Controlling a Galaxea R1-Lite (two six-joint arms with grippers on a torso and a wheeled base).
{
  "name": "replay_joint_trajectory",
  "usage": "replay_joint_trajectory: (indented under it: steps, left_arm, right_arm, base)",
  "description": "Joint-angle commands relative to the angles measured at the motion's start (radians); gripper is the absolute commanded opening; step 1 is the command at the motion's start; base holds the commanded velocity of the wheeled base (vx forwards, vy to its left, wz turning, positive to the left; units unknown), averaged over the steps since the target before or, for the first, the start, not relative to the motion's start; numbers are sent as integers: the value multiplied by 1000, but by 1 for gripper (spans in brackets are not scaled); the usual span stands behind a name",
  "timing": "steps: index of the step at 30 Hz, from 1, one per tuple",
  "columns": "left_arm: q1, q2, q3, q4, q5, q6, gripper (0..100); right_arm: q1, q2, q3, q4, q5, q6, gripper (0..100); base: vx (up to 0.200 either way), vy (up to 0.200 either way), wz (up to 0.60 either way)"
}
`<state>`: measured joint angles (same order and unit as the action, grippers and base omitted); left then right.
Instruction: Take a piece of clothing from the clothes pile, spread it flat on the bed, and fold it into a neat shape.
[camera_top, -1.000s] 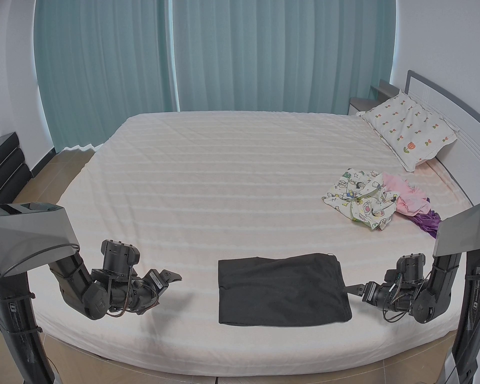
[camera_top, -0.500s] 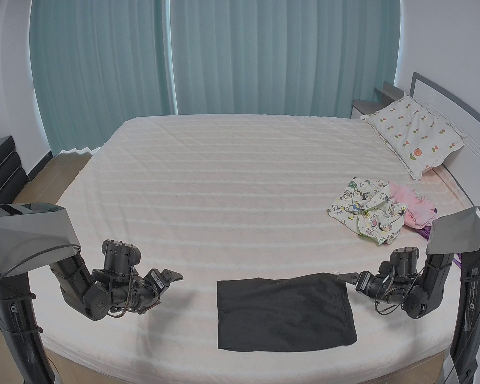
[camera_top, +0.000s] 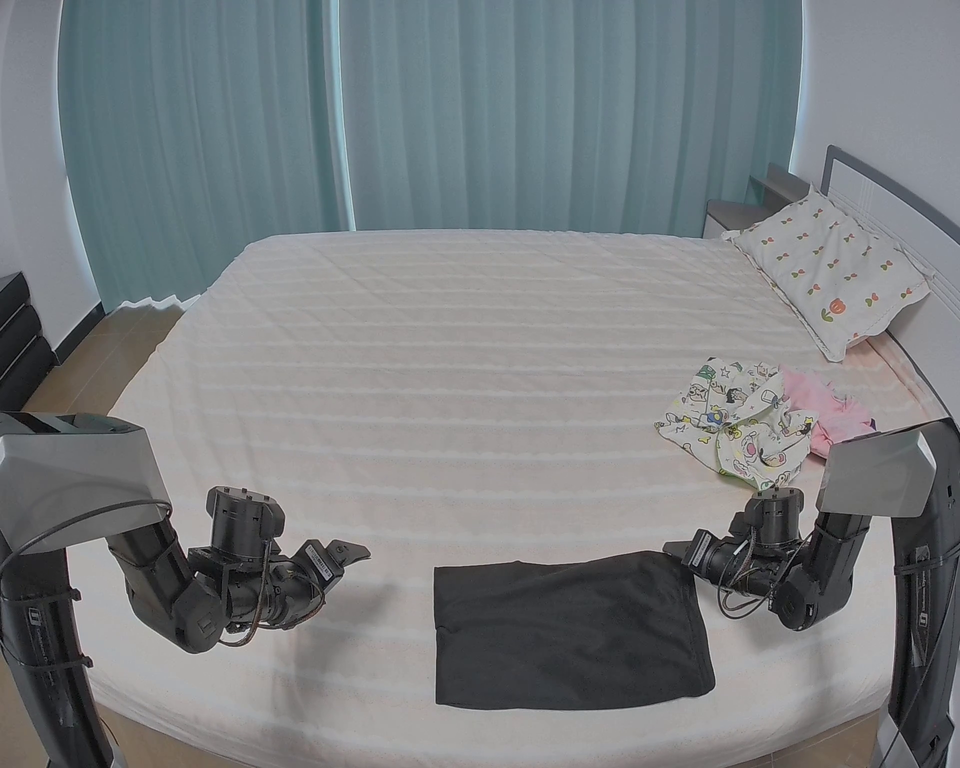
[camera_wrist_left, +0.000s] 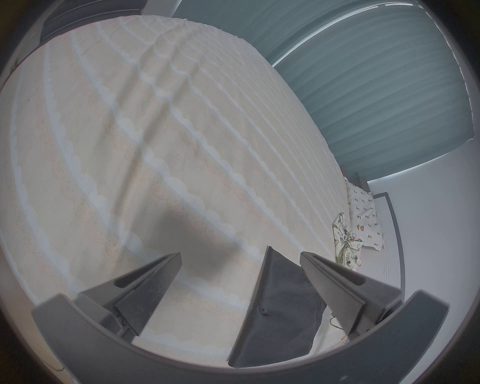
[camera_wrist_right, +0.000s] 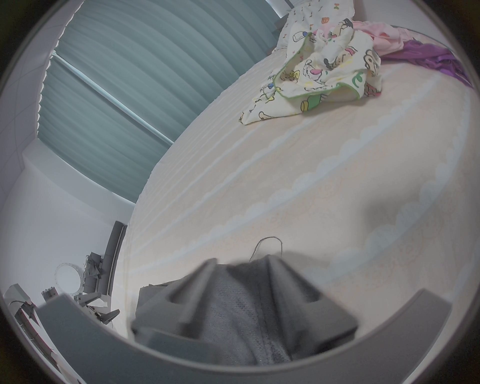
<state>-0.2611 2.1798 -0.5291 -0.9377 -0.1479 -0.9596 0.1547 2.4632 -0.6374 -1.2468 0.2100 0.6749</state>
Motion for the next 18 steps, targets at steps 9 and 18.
replay_joint_trajectory:
  steps: [9, 18]
  left_arm:
    - [-3, 8, 1, -1, 1, -1, 100]
    - [-3, 6, 1, -1, 1, -1, 100]
  right_arm:
    - [-12, 16, -5, -11, -41, 31, 0]
    - [-24, 16, -5, -11, -58, 37, 100]
  base:
    - [0, 0, 0]
    - [0, 0, 0]
